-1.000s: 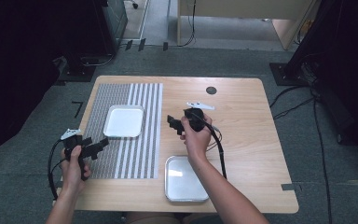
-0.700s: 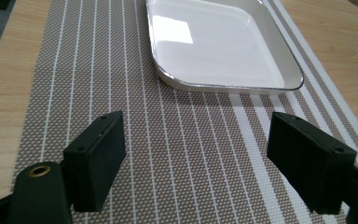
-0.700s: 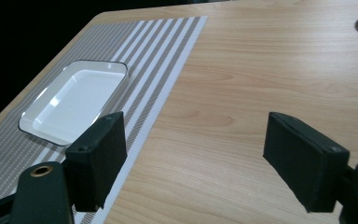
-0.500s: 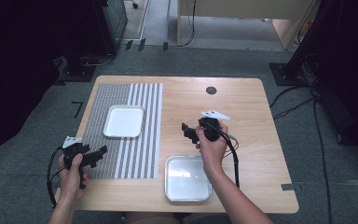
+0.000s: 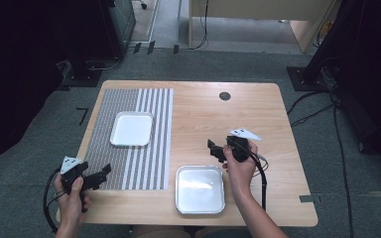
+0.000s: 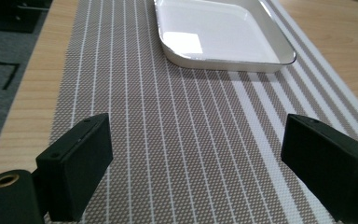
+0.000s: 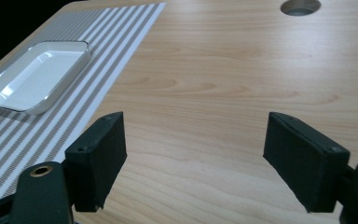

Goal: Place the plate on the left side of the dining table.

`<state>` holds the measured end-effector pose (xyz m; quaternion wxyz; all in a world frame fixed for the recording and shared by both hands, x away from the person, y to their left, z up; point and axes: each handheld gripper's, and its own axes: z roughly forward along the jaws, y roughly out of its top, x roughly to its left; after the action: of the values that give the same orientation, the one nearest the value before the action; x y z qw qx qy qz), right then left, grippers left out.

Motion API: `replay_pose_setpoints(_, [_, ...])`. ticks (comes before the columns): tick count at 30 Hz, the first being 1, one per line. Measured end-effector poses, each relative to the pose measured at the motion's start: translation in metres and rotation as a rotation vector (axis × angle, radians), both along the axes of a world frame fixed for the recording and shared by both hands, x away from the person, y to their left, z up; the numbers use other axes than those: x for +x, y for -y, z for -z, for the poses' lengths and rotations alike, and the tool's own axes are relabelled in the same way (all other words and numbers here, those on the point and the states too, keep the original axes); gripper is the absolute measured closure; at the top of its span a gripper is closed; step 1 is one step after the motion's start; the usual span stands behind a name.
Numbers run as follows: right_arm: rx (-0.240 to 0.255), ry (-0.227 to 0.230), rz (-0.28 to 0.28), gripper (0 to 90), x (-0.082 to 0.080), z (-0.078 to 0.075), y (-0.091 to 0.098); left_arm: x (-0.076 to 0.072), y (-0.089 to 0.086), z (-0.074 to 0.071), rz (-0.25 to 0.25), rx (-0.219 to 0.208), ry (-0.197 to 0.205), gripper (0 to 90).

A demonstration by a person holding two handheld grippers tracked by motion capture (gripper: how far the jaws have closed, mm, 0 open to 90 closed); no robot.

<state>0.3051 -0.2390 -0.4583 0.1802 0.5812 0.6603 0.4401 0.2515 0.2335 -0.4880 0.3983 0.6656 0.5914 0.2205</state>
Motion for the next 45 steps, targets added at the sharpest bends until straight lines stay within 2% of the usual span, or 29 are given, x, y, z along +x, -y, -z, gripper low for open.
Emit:
replay_pose_setpoints(2, [0.002,-0.003,0.016,21.2,-0.005,0.004,0.007,-0.003,0.001,0.003,0.004,0.024,0.002,4.3])
replay_pose_setpoints(9, [-0.002,-0.012,0.051,21.3,-0.020,0.015,0.027,-0.005,0.002,0.013,0.034,0.084,-0.011,4.2])
replay_pose_setpoints(13, [0.017,-0.010,0.071,21.2,-0.029,0.019,0.037,-0.006,0.001,0.017,0.042,0.103,-0.018,4.3])
replay_pose_setpoints(20, [0.023,-0.015,0.109,21.4,-0.043,0.028,0.059,-0.009,-0.001,0.023,0.036,0.142,-0.031,4.3])
replay_pose_setpoints(32, [0.014,-0.042,0.175,21.8,-0.064,0.040,0.100,-0.012,-0.008,0.026,0.023,0.143,-0.041,4.3])
replay_pose_setpoints(45, [-0.012,-0.051,0.236,22.0,-0.081,0.045,0.139,-0.016,-0.011,0.027,0.023,0.152,-0.046,4.3])
